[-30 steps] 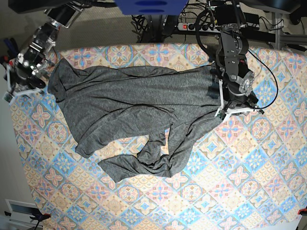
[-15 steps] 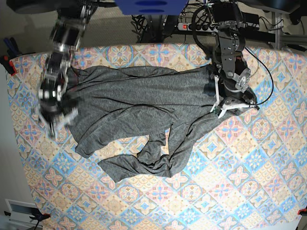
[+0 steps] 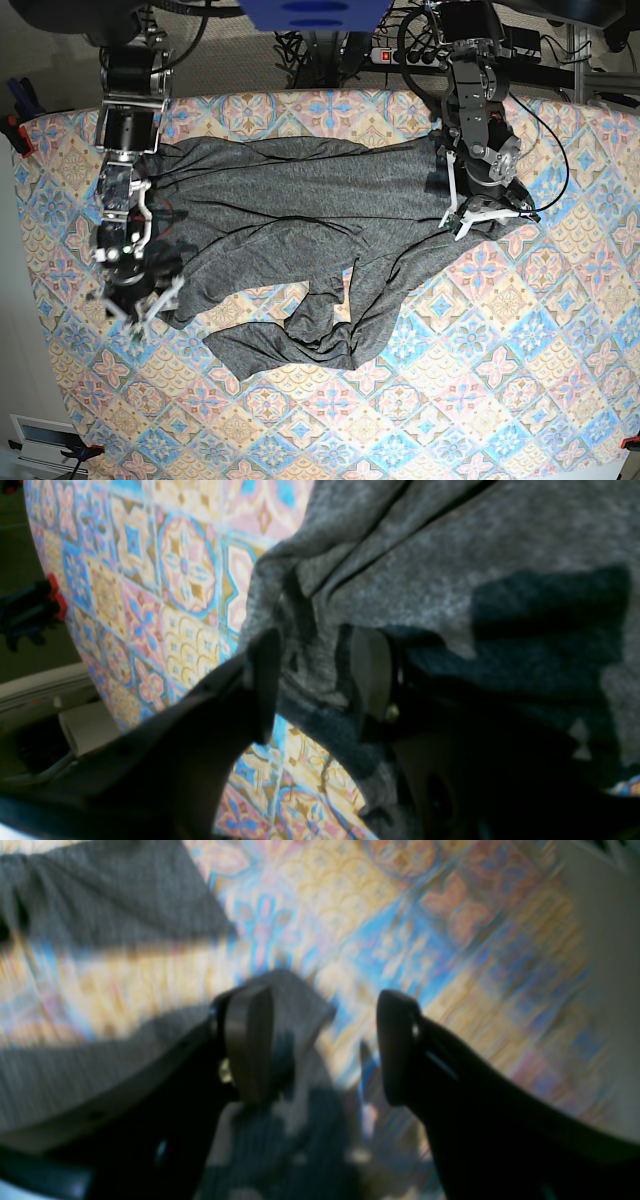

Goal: Layout the t-shirt on the table in an organized manner, then fold the t-shirt properly
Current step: 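Lower the right gripper and drag the shirt edge along the table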

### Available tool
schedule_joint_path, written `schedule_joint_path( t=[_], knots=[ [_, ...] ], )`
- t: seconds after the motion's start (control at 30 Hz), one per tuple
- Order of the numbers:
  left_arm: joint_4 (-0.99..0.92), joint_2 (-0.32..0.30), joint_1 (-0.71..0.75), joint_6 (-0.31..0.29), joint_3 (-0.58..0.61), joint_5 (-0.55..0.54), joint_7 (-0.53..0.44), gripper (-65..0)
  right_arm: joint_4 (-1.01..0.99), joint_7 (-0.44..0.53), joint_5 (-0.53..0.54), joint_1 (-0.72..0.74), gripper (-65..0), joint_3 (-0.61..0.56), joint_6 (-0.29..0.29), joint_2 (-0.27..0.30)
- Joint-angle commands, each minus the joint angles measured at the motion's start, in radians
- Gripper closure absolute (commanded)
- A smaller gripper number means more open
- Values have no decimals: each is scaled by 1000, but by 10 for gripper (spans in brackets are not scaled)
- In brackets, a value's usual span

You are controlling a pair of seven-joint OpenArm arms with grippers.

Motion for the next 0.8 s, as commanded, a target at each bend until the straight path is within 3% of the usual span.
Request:
schedule_joint_path(
  t=[0.0,0.27,0.77],
  knots=[
    [17,12,-8,10,4,24,-5,-239,2,4,-3,4,-315,-13,-6,12],
    [17,64,-11,10,7,105,-6,-239,-101,62,-3,11,-315,-59,-6,12],
    [17,65,-8,10,7,107,-6,-238,-193,91,-3,68,-315,-62,-4,12]
  ],
)
